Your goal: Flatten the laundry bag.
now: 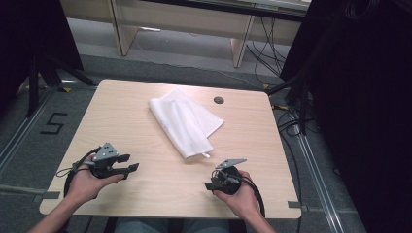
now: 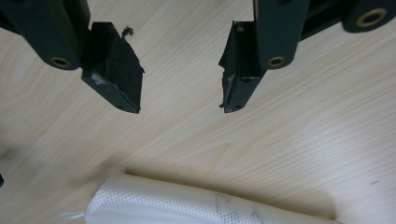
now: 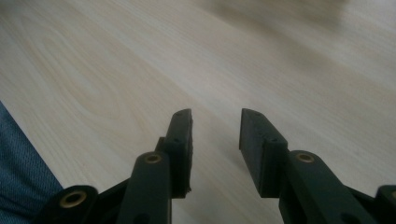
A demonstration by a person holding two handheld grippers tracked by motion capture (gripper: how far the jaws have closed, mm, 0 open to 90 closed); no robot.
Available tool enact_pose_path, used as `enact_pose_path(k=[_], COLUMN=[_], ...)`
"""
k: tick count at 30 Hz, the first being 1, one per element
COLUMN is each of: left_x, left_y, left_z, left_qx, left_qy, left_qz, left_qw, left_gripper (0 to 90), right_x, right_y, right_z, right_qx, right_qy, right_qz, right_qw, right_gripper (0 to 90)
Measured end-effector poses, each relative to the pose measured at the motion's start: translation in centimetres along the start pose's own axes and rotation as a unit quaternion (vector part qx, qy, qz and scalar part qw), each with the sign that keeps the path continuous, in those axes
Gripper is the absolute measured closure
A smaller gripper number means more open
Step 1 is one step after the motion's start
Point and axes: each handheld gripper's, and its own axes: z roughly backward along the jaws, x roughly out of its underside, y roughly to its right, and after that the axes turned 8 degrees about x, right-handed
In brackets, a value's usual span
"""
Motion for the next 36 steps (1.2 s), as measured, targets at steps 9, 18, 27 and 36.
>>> enact_pose_path(k=[9, 18, 27, 36], left_x=[0.1, 0.0, 0.0, 0.0], left_y=[0.0, 0.2, 0.7, 0.7], left_z=[0.1, 0.1, -0.8, -0.7], left_qx=[0.012, 0.013, 0.021, 0.026], left_qy=[-0.001, -0.003, -0.01, -0.01], left_qz=[-0.001, -0.014, -0.023, -0.029], left_qw=[0.9999, 0.9998, 0.9995, 0.9992], left_gripper=[48.6, 48.5, 48.0, 47.9], right_x=[-0.7, -3.6, -7.7, -12.2], right_y=[0.0, 1.5, 3.6, 6.1], right_z=[-0.3, -0.3, -2.2, -5.9], right_qx=[0.011, 0.051, 0.055, 0.067], right_qy=[0.008, 0.018, 0.025, -0.004], right_qz=[0.003, 0.009, -0.028, -0.087], right_qw=[0.9999, 0.9985, 0.9978, 0.9939], right_gripper=[70.1, 66.9, 48.9, 39.6])
